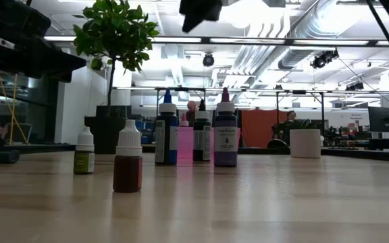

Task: Pick & Place food coloring
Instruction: Put the orange food coloring bottle into the pink bin

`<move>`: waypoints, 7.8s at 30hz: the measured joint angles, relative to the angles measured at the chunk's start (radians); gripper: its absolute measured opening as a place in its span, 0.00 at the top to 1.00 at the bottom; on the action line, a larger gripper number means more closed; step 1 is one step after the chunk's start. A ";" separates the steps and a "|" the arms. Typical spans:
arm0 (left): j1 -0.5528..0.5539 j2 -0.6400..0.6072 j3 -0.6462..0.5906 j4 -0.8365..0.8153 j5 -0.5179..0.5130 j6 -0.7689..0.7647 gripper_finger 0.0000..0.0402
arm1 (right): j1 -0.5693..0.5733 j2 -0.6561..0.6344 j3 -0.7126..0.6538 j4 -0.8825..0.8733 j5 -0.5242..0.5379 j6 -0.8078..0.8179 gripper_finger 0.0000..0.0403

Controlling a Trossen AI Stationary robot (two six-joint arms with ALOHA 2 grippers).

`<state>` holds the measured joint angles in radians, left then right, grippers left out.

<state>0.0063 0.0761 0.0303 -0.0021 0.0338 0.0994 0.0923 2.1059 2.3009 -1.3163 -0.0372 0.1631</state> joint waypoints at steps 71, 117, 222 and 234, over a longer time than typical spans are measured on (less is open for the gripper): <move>0.000 0.000 0.000 0.000 0.000 0.000 1.00 | 0.313 0.401 0.000 0.282 0.080 -0.007 0.82; 0.000 0.000 0.000 0.000 0.000 0.000 1.00 | 0.057 0.123 0.054 0.147 0.125 0.039 0.91; 0.000 0.000 0.000 0.000 0.000 0.000 1.00 | -0.629 0.174 -0.286 0.395 -0.028 -0.594 0.91; 0.000 0.000 0.000 0.000 0.000 0.000 1.00 | -0.631 0.174 -0.286 0.390 -0.026 -0.547 0.83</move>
<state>0.0063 0.0764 0.0303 -0.0021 0.0338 0.0993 -0.5385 2.2795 2.0148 -0.9266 -0.0628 -0.3836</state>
